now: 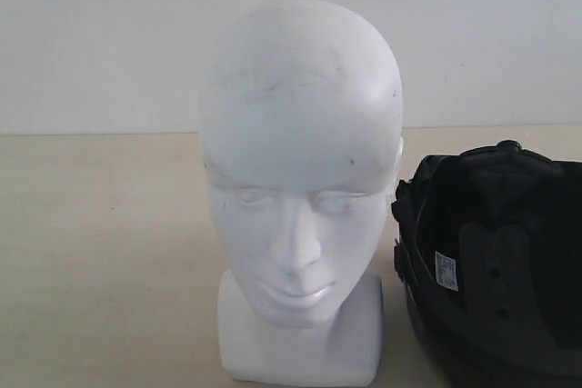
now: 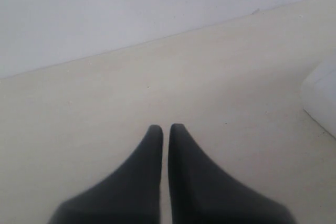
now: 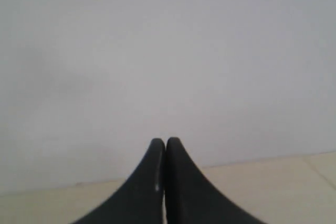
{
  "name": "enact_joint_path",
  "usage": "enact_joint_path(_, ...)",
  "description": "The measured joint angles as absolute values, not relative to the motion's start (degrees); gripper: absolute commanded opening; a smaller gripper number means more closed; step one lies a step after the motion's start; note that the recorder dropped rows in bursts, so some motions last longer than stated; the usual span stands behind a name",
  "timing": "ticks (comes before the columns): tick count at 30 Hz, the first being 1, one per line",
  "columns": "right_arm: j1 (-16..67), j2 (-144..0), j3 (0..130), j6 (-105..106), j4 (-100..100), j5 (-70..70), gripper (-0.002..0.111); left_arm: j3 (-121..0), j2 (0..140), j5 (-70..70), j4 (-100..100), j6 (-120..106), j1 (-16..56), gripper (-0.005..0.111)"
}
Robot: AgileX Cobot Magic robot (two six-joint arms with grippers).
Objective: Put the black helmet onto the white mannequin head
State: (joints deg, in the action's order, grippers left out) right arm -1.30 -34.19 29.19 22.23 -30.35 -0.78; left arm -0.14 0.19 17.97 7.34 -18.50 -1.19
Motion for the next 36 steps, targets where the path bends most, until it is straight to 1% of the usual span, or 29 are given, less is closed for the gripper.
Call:
enact_joint_path(1,-1.3,-35.53,30.94,22.37,-30.22,1.92,0.0,-0.14,0.19,17.97,7.34,-18.5,-1.19,0.004)
enact_joint_path(3,-1.3,-42.78,36.71,23.16,-30.09,13.38,0.0,-0.14,0.19,17.97,7.34,-18.5,-1.19,0.004)
enact_joint_path(5,-1.3,-47.33,39.3,23.29,-30.0,21.76,0.0,-0.14,0.19,17.97,7.34,-18.5,-1.19,0.004)
enact_joint_path(7,-1.3,-50.33,39.84,22.43,-29.64,27.58,0.0,-0.14,0.19,17.97,7.34,-18.5,-1.19,0.004)
enact_joint_path(9,-1.3,-52.51,39.84,20.7,-28.27,30.49,0.0,-0.14,0.19,17.97,7.34,-18.5,-1.19,0.004)
enact_joint_path(14,-1.3,-56.98,39.84,14.15,-21.76,31.11,0.0,-0.14,0.19,17.97,7.34,-18.5,-1.19,0.004)
enact_joint_path(19,-1.3,-63.21,39.87,10.85,-19.72,31.0,0.0,-0.14,0.19,17.97,7.34,-18.5,-1.19,0.004)
enact_joint_path(23,-1.3,-67.15,39.87,9.2,-18.78,27.94,0.0,-0.14,0.19,17.97,7.34,-18.5,-1.19,0.004)
enact_joint_path(36,-1.3,-72.27,40.44,-5.11,-2.28,22.53,0.0,-0.14,0.19,17.97,7.34,-18.5,-1.19,0.004)
